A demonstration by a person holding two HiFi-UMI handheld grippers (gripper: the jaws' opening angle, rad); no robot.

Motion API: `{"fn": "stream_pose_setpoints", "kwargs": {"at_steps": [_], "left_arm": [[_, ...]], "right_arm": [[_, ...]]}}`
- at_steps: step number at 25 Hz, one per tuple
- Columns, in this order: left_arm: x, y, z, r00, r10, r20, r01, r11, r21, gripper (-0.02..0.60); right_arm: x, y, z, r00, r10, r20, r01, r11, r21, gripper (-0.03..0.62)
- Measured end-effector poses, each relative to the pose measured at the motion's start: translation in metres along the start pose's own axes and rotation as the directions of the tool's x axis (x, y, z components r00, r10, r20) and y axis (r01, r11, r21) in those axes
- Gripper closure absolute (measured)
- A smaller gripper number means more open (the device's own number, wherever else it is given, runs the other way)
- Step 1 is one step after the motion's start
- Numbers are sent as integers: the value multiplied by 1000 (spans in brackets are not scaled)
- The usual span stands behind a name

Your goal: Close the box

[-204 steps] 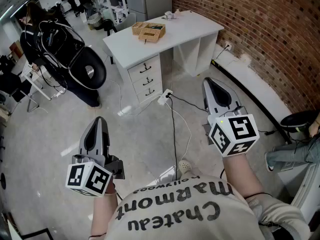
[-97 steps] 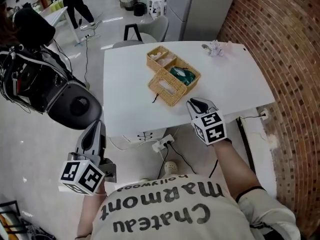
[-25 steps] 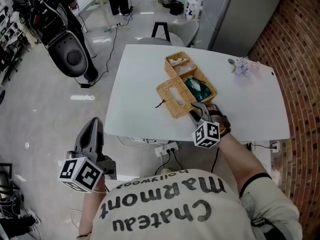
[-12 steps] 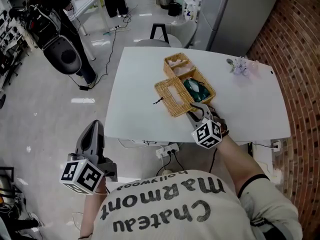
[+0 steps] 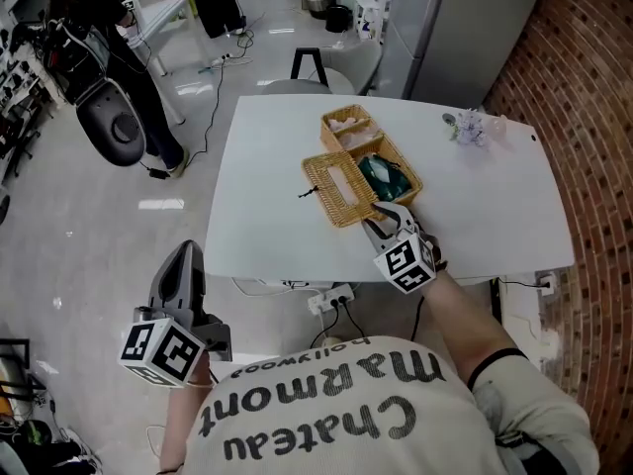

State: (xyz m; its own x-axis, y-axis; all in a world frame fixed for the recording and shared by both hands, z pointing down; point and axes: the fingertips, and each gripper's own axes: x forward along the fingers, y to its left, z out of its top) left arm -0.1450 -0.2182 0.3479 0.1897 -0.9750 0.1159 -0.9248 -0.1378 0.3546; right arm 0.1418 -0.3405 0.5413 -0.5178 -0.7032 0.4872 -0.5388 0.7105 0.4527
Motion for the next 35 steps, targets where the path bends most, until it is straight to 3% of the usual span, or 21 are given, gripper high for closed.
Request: {"fn": "stream_pose_setpoints", "kwargs": {"at_steps": [9, 18, 35], "left_arm": [[2, -5, -3, 1000, -12, 1, 12, 1000, 0, 580], [2, -7, -6, 1000, -7, -3, 7, 1000, 4, 580], [5, -6, -5, 1000, 1, -6, -1, 1000, 2, 580]], "right_arm": [[-1, -2, 5, 1000, 3, 31, -8, 988, 154, 468], [-2, -9, 9, 996, -6, 87, -23, 943, 332, 467], [-4, -17, 13, 991, -4, 134, -62, 870, 489, 467]]}}
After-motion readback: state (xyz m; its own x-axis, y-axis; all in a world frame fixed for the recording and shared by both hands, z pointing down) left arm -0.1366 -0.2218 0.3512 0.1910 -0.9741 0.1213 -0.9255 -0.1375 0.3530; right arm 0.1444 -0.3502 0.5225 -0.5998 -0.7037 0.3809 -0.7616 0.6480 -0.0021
